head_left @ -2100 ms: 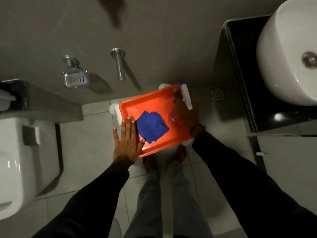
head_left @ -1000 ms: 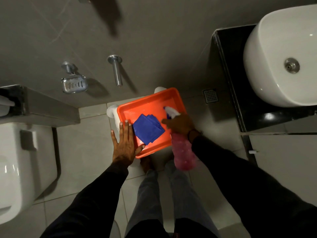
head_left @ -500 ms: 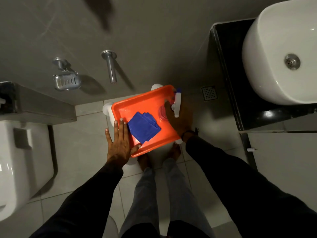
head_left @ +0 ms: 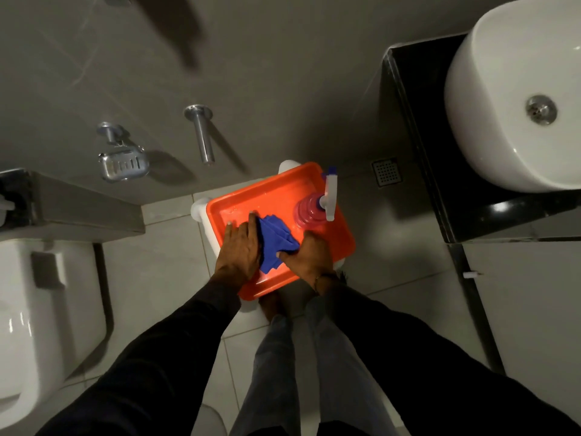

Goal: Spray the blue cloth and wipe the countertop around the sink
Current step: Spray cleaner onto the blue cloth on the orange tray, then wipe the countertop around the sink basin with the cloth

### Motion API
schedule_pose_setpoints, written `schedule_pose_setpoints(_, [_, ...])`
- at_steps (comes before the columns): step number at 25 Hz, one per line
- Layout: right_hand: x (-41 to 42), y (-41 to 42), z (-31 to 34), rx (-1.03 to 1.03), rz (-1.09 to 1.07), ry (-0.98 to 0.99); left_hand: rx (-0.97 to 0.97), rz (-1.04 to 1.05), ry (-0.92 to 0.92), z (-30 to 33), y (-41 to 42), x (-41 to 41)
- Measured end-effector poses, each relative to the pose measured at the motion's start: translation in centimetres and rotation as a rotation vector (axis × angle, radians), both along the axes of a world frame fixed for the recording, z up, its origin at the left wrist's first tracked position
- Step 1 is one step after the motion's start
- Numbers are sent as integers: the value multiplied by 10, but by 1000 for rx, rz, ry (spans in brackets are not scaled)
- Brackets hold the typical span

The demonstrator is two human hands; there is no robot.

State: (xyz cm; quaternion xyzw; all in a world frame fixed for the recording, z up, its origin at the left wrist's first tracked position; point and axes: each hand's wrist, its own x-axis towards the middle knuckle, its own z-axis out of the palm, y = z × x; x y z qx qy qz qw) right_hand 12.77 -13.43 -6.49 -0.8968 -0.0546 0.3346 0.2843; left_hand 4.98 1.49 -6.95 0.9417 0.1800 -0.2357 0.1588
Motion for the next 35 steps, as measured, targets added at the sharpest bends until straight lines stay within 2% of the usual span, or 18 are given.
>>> schedule_pose_setpoints(4, [12,22,-30,-109,-30,177,-261,289,-14,-9,8,28])
schedule_pose_setpoints(7, [13,21,-31,12,-167,352,-474,502,82,-5,17,34])
schedule_pose_setpoints(9, [15,12,-14,107,-203,397,-613,645,116,11,19,30])
schedule_pose_setpoints(12, [21,-10,37,264,-89,459,-974,882,13,47,16,10])
schedule_pose_setpoints(14, [26,-32,78,286,-10,515,-1121,940,37,75,8,-1])
schedule_pose_setpoints(17, [31,-75,121,301,-140,517,-1249,908,75,109,-22,1])
schedule_pose_setpoints(22, [47,-151,166,345,-421,393,-1297,799,30,143,-106,35])
schedule_pose_setpoints(29, [118,-236,198,406,-484,202,-1226,712,-66,173,-201,124])
schedule_pose_setpoints(35, [185,-308,173,324,-597,96,-1089,730,-156,162,-274,200])
